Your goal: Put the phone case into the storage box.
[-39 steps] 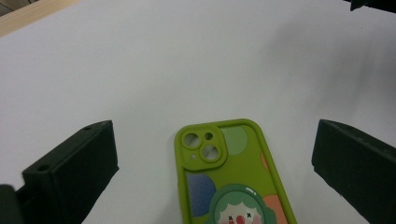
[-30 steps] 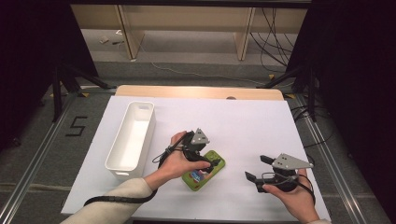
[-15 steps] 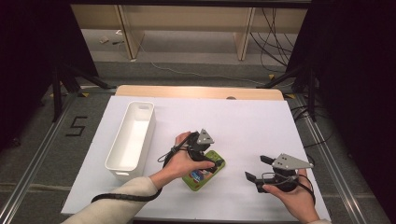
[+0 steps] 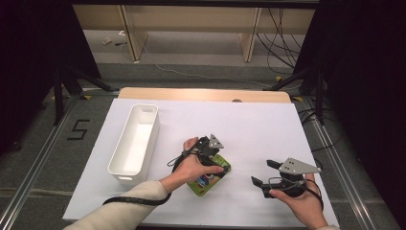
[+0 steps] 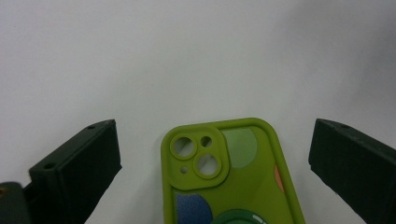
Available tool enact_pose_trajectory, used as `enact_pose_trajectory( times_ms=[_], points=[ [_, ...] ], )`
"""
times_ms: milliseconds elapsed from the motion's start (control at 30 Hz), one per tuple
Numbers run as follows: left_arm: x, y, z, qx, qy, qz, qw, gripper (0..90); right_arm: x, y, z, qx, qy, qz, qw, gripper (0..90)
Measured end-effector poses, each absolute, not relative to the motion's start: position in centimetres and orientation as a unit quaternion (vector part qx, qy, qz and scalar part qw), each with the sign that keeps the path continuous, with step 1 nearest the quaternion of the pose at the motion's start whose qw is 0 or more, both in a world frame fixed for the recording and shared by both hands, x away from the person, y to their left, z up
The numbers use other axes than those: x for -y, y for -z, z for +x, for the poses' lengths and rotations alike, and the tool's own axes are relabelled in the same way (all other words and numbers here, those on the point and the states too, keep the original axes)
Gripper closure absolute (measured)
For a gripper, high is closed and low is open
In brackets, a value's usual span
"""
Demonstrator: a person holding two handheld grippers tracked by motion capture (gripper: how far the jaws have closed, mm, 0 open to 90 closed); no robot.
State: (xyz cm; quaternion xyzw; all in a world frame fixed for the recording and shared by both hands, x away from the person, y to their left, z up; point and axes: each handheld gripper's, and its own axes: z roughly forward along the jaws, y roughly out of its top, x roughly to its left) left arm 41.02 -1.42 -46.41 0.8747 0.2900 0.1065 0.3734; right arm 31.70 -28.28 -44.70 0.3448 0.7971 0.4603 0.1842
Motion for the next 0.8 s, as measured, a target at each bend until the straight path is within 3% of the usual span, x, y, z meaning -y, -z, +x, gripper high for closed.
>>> enact_pose_trajectory(
  times_ms=[800],
  points=[
    [3.1, 47.6, 41.8, -0.292, -0.103, 0.887, 0.342, 1.6, 28.3, 44.7, 31.7, -0.798, -0.460, 0.344, 0.184, 16.3]
  ],
)
